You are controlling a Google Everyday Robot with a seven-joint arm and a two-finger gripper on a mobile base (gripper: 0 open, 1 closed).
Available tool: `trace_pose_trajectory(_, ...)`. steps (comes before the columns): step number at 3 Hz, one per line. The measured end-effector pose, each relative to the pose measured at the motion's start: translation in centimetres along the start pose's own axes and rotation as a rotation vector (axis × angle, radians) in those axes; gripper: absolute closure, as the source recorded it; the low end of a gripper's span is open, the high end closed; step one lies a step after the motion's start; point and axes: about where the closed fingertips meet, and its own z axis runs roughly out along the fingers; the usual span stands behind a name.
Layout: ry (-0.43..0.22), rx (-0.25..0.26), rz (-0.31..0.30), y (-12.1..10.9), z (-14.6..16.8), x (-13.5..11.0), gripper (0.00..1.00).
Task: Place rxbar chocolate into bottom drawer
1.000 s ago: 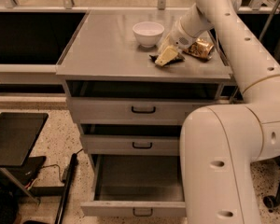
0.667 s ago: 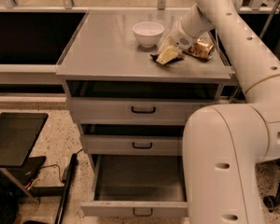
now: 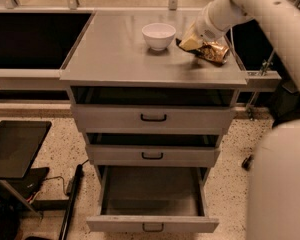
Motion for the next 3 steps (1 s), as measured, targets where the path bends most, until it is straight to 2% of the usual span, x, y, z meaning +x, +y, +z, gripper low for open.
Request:
trace_pose_trajectory(1, -0.058, 0.186, 0.083, -0.4, -9.4, -0.9, 1.00)
trace_pose_trajectory(2, -0.211, 0.325, 0.181, 3.0, -19.2, -6.8, 1.00)
trace_pose_trajectory(3, -0.256, 0.381, 0.165, 5.2, -22.7, -9.8, 1.00)
